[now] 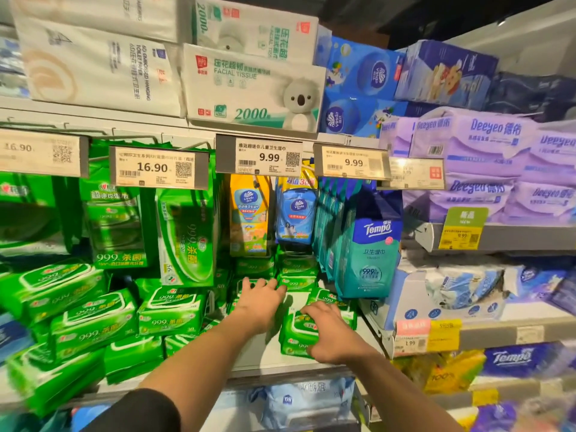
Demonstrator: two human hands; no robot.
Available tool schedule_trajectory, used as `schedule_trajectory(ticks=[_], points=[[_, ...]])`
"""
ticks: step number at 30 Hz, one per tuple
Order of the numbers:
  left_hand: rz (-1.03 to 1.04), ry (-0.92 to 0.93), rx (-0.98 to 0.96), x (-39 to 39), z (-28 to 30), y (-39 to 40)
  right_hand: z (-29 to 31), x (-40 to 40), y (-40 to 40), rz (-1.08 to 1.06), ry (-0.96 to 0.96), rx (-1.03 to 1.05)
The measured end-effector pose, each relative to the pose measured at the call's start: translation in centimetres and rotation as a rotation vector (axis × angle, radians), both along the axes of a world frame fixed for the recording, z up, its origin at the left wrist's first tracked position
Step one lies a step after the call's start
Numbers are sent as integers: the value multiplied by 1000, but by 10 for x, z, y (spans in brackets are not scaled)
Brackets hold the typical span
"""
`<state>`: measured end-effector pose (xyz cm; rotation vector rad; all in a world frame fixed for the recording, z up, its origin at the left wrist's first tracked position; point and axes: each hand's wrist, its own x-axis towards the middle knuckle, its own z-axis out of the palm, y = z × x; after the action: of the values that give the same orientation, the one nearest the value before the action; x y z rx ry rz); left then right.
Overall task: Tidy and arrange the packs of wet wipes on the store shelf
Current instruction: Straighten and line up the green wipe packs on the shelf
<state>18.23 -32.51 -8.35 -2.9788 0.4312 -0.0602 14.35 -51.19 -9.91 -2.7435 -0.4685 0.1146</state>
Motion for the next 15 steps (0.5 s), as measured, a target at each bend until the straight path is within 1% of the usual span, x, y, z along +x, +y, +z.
schedule_trajectory(ticks=[2, 4, 5, 7, 9, 11, 13, 15], points=[[-117, 54, -52, -6, 7, 2, 3, 3, 4, 7, 11, -3], [-180, 163, -125, -11, 12, 5, 9, 6, 7, -3, 42, 0], [-192, 220, -143, -13, 15, 6, 13, 6, 6, -31, 54, 23], [-192, 273, -150, -19, 15, 5, 16, 11, -3, -154, 49, 81], [-186, 305, -171, -25, 11, 1, 14, 17, -17, -306, 51, 108], [-177, 320, -198, -30, 7, -7, 9, 20, -30, -387, 61, 96], [-157, 287, -199, -34, 4, -17, 4, 21, -37, -352, 51, 74], [-132, 249, -185, -37, 5, -21, -2, 21, -39, -306, 41, 108]])
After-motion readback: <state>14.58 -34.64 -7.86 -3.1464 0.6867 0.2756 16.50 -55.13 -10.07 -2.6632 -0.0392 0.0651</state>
